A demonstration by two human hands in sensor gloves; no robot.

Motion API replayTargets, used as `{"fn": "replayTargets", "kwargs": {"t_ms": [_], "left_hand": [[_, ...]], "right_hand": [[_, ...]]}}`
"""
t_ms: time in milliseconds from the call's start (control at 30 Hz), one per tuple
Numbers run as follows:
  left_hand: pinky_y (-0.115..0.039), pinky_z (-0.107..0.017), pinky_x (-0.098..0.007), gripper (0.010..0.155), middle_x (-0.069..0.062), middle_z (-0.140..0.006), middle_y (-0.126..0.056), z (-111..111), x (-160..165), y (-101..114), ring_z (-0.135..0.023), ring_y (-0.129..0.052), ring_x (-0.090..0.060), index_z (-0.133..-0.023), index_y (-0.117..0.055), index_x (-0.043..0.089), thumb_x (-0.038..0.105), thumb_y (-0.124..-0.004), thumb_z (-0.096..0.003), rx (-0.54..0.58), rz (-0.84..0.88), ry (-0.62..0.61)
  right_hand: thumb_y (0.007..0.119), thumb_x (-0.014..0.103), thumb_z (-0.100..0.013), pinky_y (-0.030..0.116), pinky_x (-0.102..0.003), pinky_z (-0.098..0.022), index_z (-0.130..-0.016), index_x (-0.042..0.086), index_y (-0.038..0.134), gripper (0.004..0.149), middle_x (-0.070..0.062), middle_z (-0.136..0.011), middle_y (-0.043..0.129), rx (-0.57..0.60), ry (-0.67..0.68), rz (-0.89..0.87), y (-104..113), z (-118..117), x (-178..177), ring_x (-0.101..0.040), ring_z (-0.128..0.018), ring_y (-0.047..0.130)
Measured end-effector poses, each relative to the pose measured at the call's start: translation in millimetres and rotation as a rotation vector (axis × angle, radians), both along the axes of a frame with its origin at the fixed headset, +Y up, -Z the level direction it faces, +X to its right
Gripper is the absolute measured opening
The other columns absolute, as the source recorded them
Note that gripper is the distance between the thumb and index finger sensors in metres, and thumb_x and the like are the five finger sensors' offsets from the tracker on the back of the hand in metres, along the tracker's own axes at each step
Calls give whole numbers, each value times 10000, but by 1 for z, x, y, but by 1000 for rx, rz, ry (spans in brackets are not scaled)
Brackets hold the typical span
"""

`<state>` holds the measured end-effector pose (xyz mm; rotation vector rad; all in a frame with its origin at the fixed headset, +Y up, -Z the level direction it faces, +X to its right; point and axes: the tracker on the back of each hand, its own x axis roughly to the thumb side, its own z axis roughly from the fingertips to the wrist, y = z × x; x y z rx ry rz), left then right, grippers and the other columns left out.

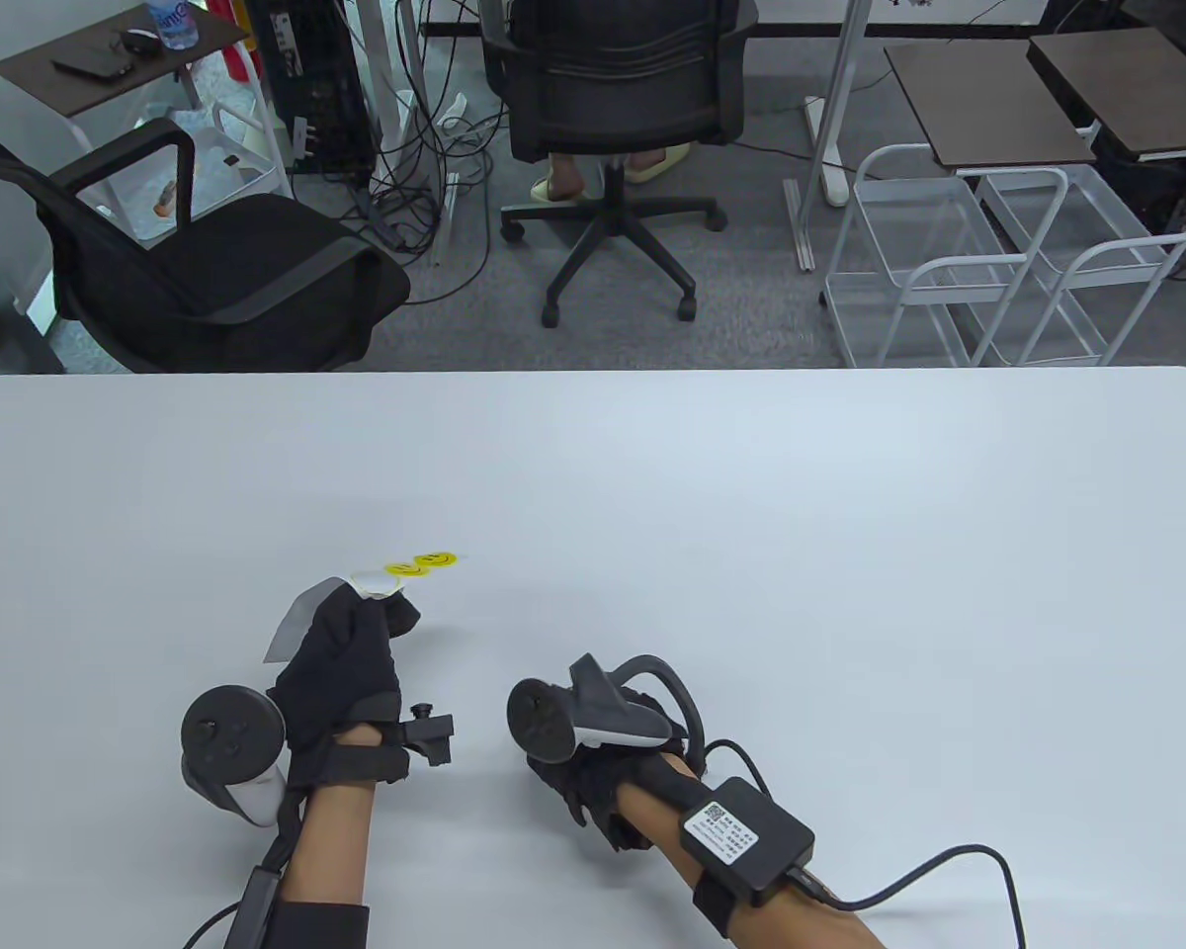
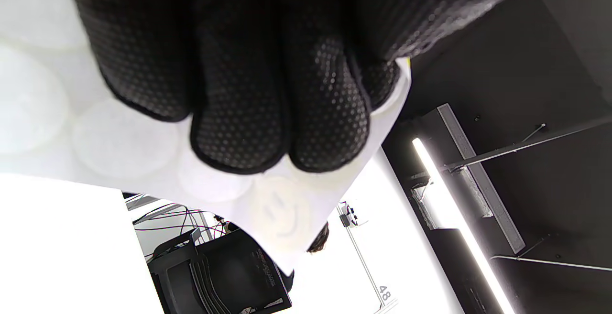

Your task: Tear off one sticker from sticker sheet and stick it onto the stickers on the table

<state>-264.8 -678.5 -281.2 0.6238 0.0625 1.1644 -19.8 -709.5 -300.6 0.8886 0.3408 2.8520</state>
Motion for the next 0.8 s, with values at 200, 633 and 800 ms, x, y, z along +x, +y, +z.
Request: {"fn": "replayTargets", "kwargs": {"t_ms": [200, 633, 800], "left_hand": [[-861, -573, -524, 425, -35, -726, -1047, -3, 6, -2, -634, -1069, -296, -863, -848, 158, 381, -756, -513, -26, -31, -25], [-854, -581, -530, 424, -40, -740, -1045, -7, 13, -4, -646, -1065, -306, -865, -850, 160, 383, -759, -515, -58, -97, -60], [-838, -595, -543, 423, -43, -764, -1037, -12, 21, -9, -679, -1050, -319, -872, -850, 171, 382, -760, -516, -122, -151, -105]], "right_hand": [[720, 457, -505, 815, -575, -392, -937, 82, 806, 578, -156, -762, 977, 132, -91, -239, 41, -4, 37, -376, -536, 979], [682, 552, -489, 565, -770, -620, -1081, 134, 591, 730, -216, -1093, 671, 438, -264, -502, 95, 14, 131, -544, -946, 680], [674, 575, -484, 548, -778, -631, -1090, 146, 576, 748, -215, -1126, 629, 499, -364, -506, 92, 22, 168, -552, -966, 656]]}}
